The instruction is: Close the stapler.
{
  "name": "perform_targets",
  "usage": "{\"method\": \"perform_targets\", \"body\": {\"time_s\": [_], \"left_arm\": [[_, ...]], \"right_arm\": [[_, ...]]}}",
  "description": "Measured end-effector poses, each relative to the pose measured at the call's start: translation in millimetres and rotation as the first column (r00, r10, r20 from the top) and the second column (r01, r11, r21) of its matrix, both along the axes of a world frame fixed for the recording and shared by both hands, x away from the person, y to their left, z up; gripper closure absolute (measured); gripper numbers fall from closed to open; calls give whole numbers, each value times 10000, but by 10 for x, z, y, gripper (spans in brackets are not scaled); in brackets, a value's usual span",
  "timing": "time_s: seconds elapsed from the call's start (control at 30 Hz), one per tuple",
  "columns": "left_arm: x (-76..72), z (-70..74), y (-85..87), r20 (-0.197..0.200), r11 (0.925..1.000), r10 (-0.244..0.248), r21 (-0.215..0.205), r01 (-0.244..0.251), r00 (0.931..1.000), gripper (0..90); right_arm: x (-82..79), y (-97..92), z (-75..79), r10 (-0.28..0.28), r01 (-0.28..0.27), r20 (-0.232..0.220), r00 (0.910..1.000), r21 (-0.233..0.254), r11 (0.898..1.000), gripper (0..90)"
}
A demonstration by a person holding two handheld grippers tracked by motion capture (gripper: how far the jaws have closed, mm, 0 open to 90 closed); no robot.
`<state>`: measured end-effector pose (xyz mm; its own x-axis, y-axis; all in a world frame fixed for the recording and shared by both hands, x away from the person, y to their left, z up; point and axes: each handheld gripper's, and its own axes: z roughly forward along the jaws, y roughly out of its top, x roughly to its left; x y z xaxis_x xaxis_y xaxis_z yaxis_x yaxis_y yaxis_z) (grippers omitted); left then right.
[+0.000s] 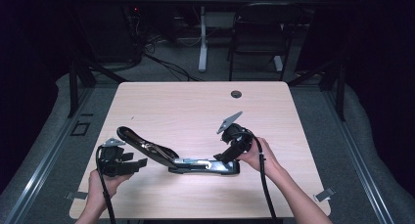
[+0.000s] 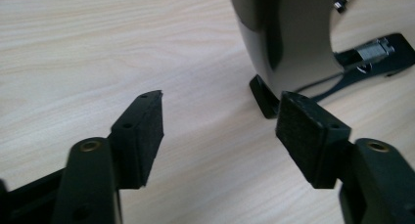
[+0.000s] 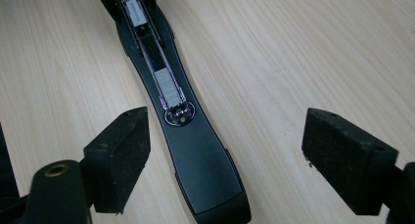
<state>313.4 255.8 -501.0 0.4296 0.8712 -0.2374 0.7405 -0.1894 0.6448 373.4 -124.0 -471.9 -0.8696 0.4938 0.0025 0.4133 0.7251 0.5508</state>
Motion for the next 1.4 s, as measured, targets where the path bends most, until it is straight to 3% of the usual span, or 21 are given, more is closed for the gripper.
{"method": "perform_targets", "body": {"time_s": [0.17,0.2,0.43,0.6,0.73,0.87,1.0,1.1,1.2,1.27,1.4], "left_arm": [[27,6,51,208,9985,302,-465,-292,9993,488],[28,4,55,259,9982,370,-488,-357,9990,504],[65,-23,124,333,9928,1030,-647,-1007,9941,647],[134,-9,146,798,9867,1583,-492,-1547,9842,770],[137,9,140,1432,9834,1749,-739,-1657,9741,858],[95,86,81,2153,9859,1601,-830,-1453,9633,884],[81,117,7,2303,9899,1322,-814,-1163,9641,892],[72,133,-30,2462,9893,1348,-873,-1166,9598,899],[63,140,-46,2522,9882,1424,-910,-1231,9571,899],[61,145,-43,2462,9880,1414,-963,-1210,9589,899],[51,152,-62,2557,9875,1455,-975,-1242,9558,900]], "right_arm": [[-20,11,16,-71,73,167,9998,-116,9999,283],[-18,13,23,-11,18,220,9998,-315,9995,290],[-28,35,8,-117,129,314,9994,-384,9992,365],[-38,54,29,-318,360,864,9958,-483,9982,472],[-60,45,80,-598,645,1413,9882,-294,9975,566],[-86,44,117,-768,790,1697,9825,-60,9969,696],[-110,58,128,-740,754,1811,9807,-8,9972,805],[-121,73,148,-625,649,1801,9817,-74,9979,854],[-131,112,148,-687,669,1848,9804,164,9976,876],[-132,146,152,-620,601,1896,9799,158,9981,882],[-138,231,138,-534,509,1953,9793,177,9985,887]]}}
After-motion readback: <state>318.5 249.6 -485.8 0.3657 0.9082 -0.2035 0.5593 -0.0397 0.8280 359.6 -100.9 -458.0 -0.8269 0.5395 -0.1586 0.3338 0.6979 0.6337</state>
